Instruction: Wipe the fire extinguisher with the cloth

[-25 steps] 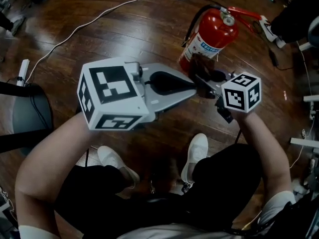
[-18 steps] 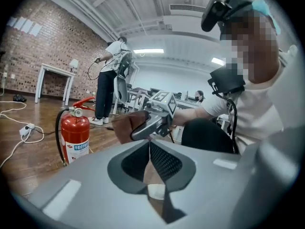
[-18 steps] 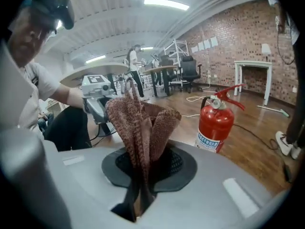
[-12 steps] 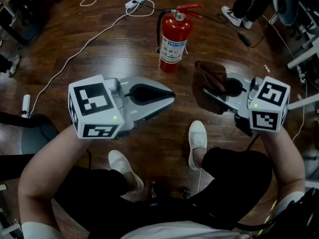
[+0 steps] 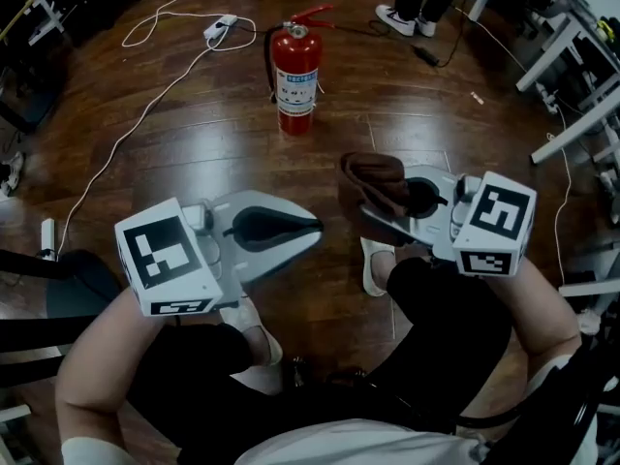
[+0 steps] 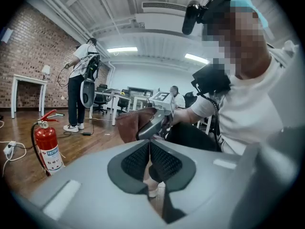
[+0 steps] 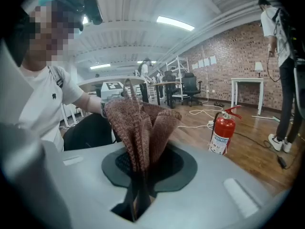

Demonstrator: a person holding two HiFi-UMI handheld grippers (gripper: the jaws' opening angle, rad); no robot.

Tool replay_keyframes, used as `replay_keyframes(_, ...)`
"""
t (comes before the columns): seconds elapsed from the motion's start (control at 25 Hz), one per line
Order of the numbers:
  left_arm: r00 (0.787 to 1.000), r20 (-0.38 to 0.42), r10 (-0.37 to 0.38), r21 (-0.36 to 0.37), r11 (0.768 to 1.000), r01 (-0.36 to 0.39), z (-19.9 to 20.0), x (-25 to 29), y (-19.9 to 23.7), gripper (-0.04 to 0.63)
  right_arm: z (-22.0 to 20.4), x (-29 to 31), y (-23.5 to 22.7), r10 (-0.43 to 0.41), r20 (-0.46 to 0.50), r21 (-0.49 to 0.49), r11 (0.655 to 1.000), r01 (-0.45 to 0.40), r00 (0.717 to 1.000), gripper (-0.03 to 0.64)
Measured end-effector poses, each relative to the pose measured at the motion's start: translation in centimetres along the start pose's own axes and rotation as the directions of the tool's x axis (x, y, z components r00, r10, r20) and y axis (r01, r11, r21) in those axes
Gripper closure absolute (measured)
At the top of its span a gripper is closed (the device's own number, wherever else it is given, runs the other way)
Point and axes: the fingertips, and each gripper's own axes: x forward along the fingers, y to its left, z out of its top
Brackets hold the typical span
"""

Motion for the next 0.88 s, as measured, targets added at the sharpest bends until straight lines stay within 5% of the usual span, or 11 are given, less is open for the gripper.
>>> replay_keyframes(0.24,0.998,-0.010,-0.055,-0.021,0.998,0.055,-1.5,-0.1,-1.5,0.588,-1.1,-0.5,2.9,-0.032,0.027,-0.040,0.999,0.033,0.999,0.554)
replay_keyframes(0.52,0.993,-0.025,-0.119,0.040,0.992,0.120,-2.4,0.5,-4.5,0.588,-1.5,-0.7,5.5,-0.013,0.049,-0.070,0.997,0.017,0.999,0.554)
replay_keyframes(0.88,0.992,-0.036,-0.125,0.032,0.992,0.126,-2.9,0.1,-5.4,0.588,-1.4,-0.8,7.3,-0.005,0.064,-0.081,0.997,0.010,0.998,0.554)
